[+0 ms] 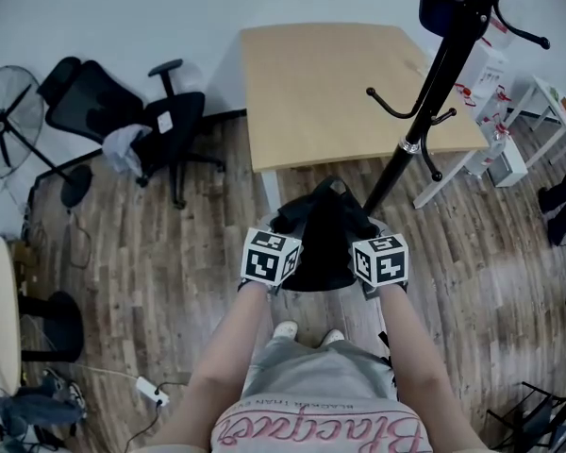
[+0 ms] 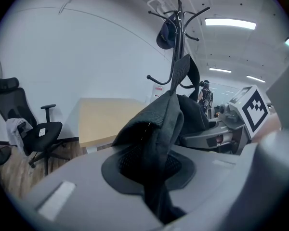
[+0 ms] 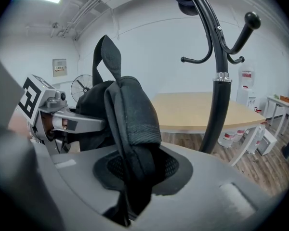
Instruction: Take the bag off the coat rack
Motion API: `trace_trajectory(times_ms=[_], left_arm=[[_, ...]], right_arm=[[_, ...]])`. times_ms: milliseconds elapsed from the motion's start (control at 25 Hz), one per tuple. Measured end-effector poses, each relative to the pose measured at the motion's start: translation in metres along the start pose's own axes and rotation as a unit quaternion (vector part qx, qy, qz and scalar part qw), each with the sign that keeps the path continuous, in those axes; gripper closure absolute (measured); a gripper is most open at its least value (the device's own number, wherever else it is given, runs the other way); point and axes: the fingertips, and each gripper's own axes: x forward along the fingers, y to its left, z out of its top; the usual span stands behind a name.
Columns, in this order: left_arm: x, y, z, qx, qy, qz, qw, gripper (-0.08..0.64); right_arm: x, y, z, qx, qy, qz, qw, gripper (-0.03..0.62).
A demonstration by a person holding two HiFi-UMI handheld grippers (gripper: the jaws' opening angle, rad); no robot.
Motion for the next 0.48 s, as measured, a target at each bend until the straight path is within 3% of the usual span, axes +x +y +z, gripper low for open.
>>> trace_trajectory(times_ms=[480], left_arm=[[-0.0064,0.0015,0.0087,0.015,-0.006,0.002,0.9999,0.497]], right_arm=[[-0.0041,0.0041,0.0097,-0.013,-0.005,-0.008,1.000,0.511]])
